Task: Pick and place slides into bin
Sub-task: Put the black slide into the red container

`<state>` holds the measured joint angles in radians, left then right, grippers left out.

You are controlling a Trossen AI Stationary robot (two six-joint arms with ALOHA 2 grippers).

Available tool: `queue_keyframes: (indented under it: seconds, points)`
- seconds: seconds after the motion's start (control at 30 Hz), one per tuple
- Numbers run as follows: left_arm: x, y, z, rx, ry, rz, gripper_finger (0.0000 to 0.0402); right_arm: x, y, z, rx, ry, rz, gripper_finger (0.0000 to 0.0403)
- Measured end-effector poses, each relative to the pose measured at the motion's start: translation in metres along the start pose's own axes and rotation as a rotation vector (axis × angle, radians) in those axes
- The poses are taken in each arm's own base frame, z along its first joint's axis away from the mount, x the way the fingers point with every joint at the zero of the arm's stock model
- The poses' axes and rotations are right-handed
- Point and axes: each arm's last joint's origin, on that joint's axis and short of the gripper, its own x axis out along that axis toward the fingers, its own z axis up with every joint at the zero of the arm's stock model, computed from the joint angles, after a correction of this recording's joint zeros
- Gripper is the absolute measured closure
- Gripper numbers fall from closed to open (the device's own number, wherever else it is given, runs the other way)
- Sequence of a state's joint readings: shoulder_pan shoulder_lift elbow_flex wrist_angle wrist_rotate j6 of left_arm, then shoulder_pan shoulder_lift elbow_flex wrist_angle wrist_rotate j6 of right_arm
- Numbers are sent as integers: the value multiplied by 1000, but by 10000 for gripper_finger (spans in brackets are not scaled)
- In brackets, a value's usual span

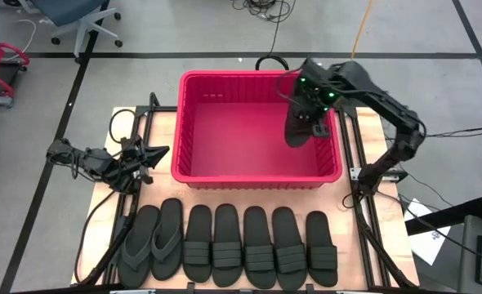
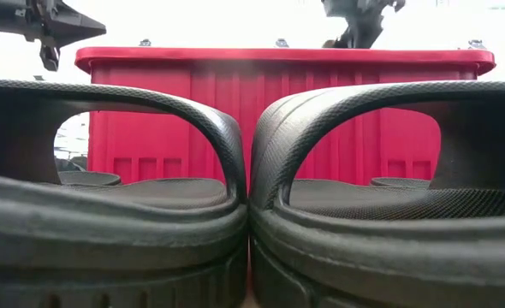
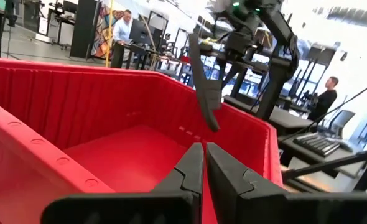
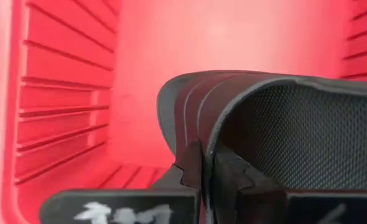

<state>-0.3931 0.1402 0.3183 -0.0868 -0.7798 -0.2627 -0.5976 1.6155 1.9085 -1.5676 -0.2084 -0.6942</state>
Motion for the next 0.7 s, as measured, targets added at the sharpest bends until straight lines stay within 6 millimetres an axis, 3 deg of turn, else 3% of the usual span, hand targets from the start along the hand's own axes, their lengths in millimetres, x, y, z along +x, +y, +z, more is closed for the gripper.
queue_keyframes:
  seconds: [0.33, 0.57, 0.7]
  points:
    - [3, -2, -3, 142, 19, 22, 382, 88, -34, -9, 101, 106, 157, 399]
    - [3, -2, -3, 144, 15, 38, 382, 120, -45, -32, 154, 127, 280, 399]
    - [3, -1, -3, 145, 14, 40, 382, 126, -51, -44, 165, 137, 291, 399]
